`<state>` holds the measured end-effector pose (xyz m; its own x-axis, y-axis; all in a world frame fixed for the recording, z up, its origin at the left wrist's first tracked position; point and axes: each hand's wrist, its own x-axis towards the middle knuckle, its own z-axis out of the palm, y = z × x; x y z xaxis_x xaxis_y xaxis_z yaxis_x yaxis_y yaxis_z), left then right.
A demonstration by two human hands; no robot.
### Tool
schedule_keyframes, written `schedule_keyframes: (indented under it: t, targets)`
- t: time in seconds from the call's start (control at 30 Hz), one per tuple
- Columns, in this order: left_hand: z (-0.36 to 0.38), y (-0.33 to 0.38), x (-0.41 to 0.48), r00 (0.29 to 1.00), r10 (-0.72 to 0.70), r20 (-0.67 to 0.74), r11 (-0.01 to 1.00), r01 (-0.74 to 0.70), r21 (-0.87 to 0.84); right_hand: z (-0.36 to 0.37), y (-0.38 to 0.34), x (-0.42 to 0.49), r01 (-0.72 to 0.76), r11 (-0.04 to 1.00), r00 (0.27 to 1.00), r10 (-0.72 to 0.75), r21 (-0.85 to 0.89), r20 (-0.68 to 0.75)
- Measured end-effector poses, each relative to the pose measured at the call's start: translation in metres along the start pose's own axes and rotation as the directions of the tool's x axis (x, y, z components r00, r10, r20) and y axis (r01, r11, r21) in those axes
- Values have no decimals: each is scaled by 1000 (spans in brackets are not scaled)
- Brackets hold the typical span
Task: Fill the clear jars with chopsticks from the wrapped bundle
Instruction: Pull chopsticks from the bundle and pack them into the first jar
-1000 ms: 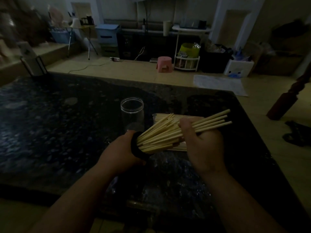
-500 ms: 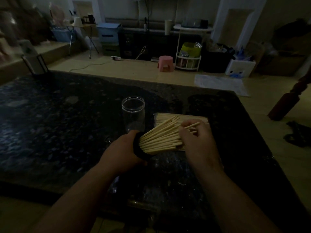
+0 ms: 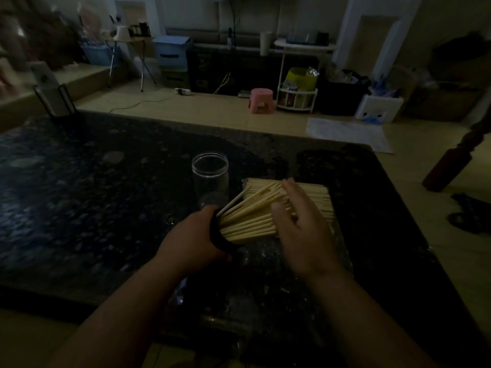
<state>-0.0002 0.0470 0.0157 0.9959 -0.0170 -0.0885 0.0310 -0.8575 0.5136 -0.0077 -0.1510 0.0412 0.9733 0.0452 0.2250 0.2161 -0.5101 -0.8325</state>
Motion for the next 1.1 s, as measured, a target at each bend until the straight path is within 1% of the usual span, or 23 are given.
schedule_keyframes:
  t: [0.07,0.1,0.2,0.4,0.47,0.53,0.57,0.63,0.77,0.83,0.87,0.93,1.0,1.07,1.1]
  targets:
    - [0,1,0,1000,5,4,1000,-5,-2,0,-1,-1,-9,999,999,10,48,-32]
    - [0,2,-1,1000,7,2,1000,-7,-1,1,-1,-2,-5,999,1000,5,32,-15]
    - [0,2,-1,1000,9,-5,1000,-9,4,5,1,-6,45,995,998,-40,-90,58]
    - [1,3,-1,1000,19,-4,1000,-19,0,1,4,-4,47,998,996,-44,-39,73]
    - [0,3,-1,1000,19,0,1000,-19,-17,-1,5,-3,31,998,999,-30,49,-15]
    - [0,1,-1,1000,8,-7,999,-9,-47,-5,5,-1,0,988,989,22,152,-146]
    - [-1,0,0,1000,-3,-15,998,2,-63,-8,6,-1,-23,984,980,57,176,-188]
    - [-1,0,0,999,-35,-31,995,31,-95,-12,11,1,-86,982,973,119,167,-198]
    - [-3,-2,0,998,-52,-27,991,48,-129,-13,26,4,-162,984,977,170,70,-130]
    - [-4,-1,-1,999,-49,-21,989,46,-139,-15,31,6,-189,982,981,189,6,-49]
    - [-5,0,-1,999,-49,-17,989,46,-139,-16,34,7,-204,978,979,205,-43,20]
    - [-5,0,-1,999,-47,-10,989,45,-138,-16,37,8,-220,962,950,249,-163,190]
    - [-5,0,-1,999,-49,-8,989,47,-140,-12,42,5,-224,940,896,302,-257,325]
    - [-5,-1,-1,999,-53,-12,988,51,-148,-6,50,2,-165,907,860,325,-388,392]
    - [-5,-1,-1,998,-54,-16,987,51,-152,-3,54,0,-136,895,853,324,-424,408]
